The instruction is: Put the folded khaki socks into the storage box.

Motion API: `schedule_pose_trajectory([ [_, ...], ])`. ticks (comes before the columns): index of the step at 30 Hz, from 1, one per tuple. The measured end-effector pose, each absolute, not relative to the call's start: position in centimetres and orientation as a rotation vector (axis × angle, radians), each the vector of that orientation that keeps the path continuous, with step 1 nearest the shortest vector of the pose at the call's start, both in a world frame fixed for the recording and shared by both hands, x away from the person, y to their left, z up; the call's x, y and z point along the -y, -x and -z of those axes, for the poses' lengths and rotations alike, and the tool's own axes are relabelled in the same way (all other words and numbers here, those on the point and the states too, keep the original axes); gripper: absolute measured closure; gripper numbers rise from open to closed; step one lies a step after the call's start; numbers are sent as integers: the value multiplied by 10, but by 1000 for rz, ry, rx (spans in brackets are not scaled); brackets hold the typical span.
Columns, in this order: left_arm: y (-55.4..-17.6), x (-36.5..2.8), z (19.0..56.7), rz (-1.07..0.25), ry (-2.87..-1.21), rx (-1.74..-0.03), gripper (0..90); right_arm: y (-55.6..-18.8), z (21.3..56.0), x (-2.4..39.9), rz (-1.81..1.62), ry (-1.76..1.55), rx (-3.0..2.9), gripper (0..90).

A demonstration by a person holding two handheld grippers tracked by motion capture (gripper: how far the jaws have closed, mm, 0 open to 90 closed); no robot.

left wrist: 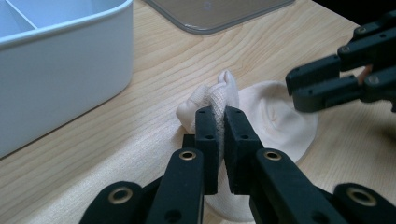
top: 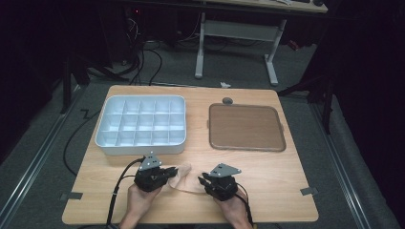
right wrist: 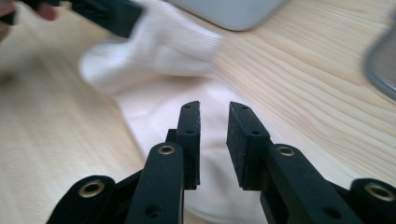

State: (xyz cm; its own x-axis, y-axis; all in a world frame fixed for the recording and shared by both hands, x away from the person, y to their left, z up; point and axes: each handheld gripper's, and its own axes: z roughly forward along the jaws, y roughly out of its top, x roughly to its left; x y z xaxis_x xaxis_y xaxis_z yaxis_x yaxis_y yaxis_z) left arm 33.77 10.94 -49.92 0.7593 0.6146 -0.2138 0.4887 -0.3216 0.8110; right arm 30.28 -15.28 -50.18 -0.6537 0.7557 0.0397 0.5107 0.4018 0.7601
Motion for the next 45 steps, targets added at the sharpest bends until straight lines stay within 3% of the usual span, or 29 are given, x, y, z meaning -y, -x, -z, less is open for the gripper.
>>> schedule_pose_trajectory([
  [11, -337, -110, 499, -168, -1973, -840, 855, -306, 513, 177, -1106, -1248, -2288, 744],
  [24, -336, -110, 498, -156, -1954, -833, 855, -310, 528, 170, -1066, -1267, -2345, 840],
  [45, -338, -108, 495, -155, -1960, -832, 855, -318, 529, 154, -1065, -1221, -2375, 849],
])
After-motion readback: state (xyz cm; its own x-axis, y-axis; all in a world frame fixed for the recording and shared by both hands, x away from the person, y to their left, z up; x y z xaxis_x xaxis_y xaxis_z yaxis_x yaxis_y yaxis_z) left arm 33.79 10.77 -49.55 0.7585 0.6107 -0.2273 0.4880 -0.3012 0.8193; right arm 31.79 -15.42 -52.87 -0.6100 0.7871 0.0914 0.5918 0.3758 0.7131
